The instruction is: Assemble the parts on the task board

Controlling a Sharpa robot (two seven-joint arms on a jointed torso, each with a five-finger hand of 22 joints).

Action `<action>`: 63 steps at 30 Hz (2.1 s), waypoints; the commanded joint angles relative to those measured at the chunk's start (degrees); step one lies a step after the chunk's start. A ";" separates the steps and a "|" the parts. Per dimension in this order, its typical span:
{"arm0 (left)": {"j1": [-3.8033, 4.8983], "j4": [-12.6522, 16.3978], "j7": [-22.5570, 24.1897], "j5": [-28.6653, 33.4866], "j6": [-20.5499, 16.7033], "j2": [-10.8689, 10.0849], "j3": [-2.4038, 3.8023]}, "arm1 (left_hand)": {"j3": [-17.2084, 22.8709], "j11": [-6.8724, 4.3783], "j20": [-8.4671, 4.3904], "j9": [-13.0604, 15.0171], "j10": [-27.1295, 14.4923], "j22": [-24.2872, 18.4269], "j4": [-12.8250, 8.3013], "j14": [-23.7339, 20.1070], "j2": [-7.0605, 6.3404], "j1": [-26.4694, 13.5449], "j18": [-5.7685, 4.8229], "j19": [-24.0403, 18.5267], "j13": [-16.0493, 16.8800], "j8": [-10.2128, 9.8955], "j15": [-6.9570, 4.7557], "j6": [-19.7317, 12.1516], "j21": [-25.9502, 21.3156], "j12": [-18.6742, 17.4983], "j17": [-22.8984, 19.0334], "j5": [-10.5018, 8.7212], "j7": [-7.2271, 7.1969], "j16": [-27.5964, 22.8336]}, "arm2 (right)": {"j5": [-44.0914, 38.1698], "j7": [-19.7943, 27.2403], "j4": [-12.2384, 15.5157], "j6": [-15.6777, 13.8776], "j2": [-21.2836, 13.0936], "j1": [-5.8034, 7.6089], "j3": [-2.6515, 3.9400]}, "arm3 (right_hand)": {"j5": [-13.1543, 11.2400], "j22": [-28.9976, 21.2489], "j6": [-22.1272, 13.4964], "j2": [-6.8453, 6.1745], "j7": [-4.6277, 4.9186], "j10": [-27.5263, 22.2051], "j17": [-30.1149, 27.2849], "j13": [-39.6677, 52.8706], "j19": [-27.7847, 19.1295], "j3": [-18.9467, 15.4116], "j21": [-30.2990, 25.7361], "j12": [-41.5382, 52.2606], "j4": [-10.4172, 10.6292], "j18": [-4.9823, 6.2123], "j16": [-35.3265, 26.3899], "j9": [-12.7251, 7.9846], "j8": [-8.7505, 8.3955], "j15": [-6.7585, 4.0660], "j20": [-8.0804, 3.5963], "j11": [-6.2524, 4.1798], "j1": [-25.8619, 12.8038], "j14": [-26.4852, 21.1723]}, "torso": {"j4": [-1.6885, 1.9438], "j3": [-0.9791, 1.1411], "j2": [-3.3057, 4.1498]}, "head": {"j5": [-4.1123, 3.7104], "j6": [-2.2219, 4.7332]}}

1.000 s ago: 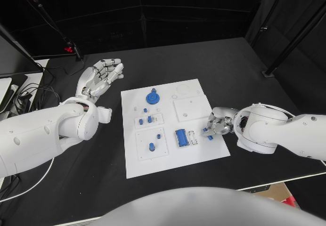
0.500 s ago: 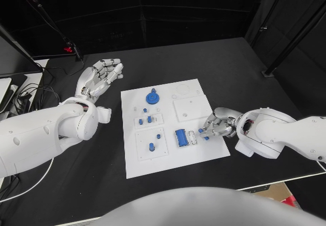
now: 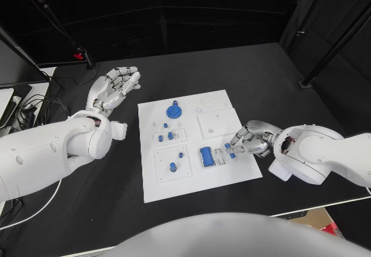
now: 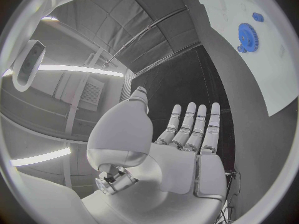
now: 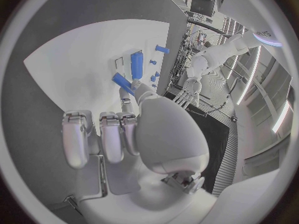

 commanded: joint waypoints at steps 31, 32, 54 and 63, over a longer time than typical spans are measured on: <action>0.09 -0.12 5.53 0.10 0.52 0.34 0.05 | -0.38 -0.07 -0.05 -0.17 -0.09 -0.16 -0.08 0.01 0.92 0.23 0.27 -0.13 -0.20 0.52 -0.16 -0.43 0.30 0.59 -0.34 0.57 8.78 0.68 | -15.69 -13.41 -0.60 6.71 5.31 0.18 -0.01 | 1.32 15.10 3.51 0.46 -1.75 6.05 15.06 15.05 5.96 -2.74 0.20 -0.20 5.14 -0.42 0.14 -0.85 -2.34 0.27 0.25 -0.24 -4.52 5.75 | -0.05 0.01 0.05 | 0.02 0.00; 0.09 -0.12 5.53 0.10 0.52 0.35 0.05 | -0.38 -0.07 -0.05 -0.17 -0.09 -0.16 -0.08 0.01 0.92 0.23 0.27 -0.13 -0.20 0.52 -0.16 -0.43 0.30 0.59 -0.34 0.57 8.78 0.68 | -15.77 -13.43 -0.73 6.74 5.47 0.18 -0.01 | 1.31 15.10 3.55 0.48 -1.74 6.05 15.06 15.05 5.96 -2.80 0.20 -0.20 5.29 -0.42 0.14 -0.86 -2.41 0.27 0.24 -0.23 -4.61 5.75 | -0.05 0.00 0.04 | 0.02 0.00; 0.08 -0.16 5.55 0.10 0.57 0.39 0.05 | -0.52 -0.07 -0.05 -0.26 -0.11 -0.15 -0.09 0.03 1.07 0.34 0.28 -0.12 -0.33 0.61 -0.17 -0.48 0.31 0.76 -0.57 0.93 8.77 0.85 | -17.52 -14.04 -2.52 9.27 7.99 0.17 -0.01 | 0.25 15.10 3.82 0.54 -1.71 6.05 15.06 15.05 5.96 -3.54 0.20 -0.20 6.57 -0.42 0.14 -1.04 -3.17 0.26 0.22 -0.20 -5.04 5.75 | -0.07 0.01 0.02 | -0.09 0.00; 0.08 -0.13 5.57 0.10 0.58 0.32 0.05 | -0.52 -0.07 -0.05 -0.26 -0.11 -0.15 -0.09 0.03 1.07 0.34 0.28 -0.12 -0.33 0.61 -0.17 -0.48 0.31 0.76 -0.57 0.93 8.77 0.85 | -21.17 -14.34 -2.72 10.46 9.09 0.16 -0.02 | -0.46 15.10 3.79 0.58 -1.62 6.05 15.06 15.05 5.96 -3.87 0.20 -0.20 7.11 -0.42 0.14 -1.14 -3.59 0.29 0.23 -0.14 -5.03 5.75 | -0.05 0.02 0.02 | 0.11 0.00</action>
